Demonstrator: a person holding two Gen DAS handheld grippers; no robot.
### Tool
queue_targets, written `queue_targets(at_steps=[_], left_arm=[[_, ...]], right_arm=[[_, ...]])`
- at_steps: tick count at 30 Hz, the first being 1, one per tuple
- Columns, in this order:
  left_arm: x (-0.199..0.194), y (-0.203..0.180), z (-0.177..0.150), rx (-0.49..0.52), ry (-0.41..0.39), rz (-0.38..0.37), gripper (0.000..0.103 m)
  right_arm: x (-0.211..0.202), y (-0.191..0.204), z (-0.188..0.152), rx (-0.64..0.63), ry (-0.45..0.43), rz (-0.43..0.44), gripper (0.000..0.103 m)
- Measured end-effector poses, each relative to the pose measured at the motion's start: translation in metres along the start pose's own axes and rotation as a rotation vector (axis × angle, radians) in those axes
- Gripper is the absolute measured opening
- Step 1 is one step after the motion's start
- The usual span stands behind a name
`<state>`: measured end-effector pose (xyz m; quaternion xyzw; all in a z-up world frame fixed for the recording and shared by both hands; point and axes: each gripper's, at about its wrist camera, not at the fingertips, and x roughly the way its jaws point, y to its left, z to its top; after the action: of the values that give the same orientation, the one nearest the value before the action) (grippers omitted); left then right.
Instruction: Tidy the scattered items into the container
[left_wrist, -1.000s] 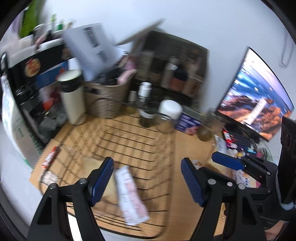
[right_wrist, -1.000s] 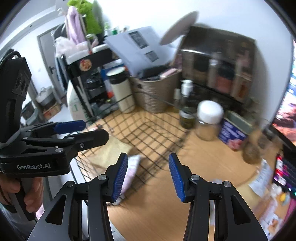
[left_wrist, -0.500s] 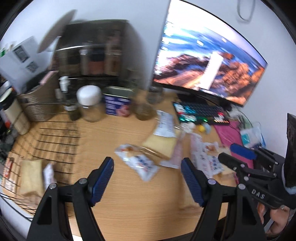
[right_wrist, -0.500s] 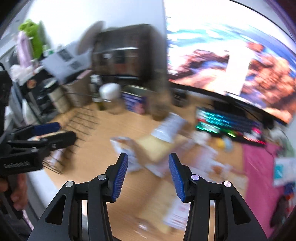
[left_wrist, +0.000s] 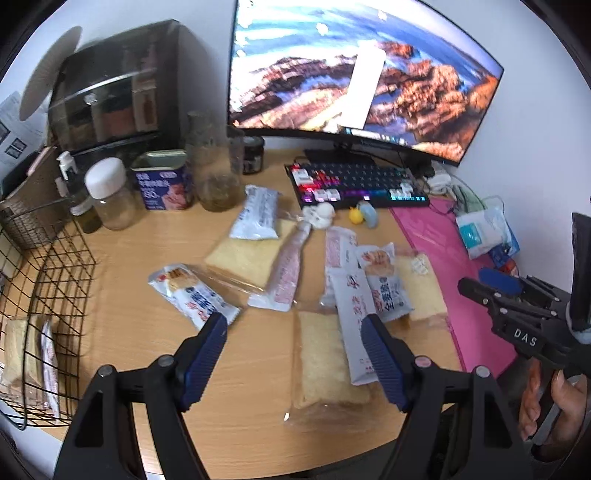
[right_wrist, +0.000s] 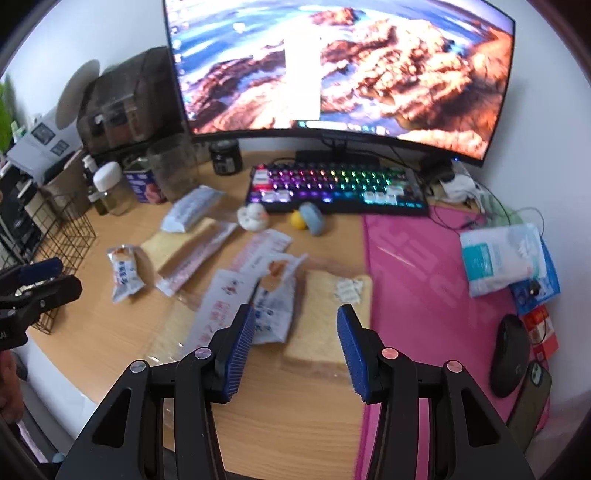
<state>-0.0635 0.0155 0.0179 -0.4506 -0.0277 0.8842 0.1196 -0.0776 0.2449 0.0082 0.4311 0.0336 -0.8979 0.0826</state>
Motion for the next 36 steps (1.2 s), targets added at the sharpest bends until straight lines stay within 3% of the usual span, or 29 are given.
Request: queue_targets(at_steps=[9,17,25,27,29,36], left_arm=[[0.056,-0.028,-0.012,-0.008,0.134,-0.029,0.079],[0.104,-0.067,-0.02,0.07,0.235,-0.009,0.079],[0.121,-0.071,-0.02,0.102,0.226,0.049,0.078],[0.122,-0.071,-0.021,0.11,0.215,0.052,0.072],[0.122,-0.071,-0.018,0.117,0.208,0.072,0.053],[0.114,-0.054,-0.012,0.071,0.2,0.03,0.048]], right_arm=[[0.022,-0.024,-0.012,0.027,0.052,-0.004,0.047],[0.036,-0.043,-0.019,0.047,0.083,0.007,0.047],[0.043,-0.064,-0.02,0.071,0.1,0.0,0.047],[0.046,-0.065,-0.021,0.073,0.106,0.001,0.047],[0.052,-0.064,-0.023,0.068,0.114,0.005,0.047],[0.081,-0.064,-0.026,0.101,0.173,0.057,0.047]])
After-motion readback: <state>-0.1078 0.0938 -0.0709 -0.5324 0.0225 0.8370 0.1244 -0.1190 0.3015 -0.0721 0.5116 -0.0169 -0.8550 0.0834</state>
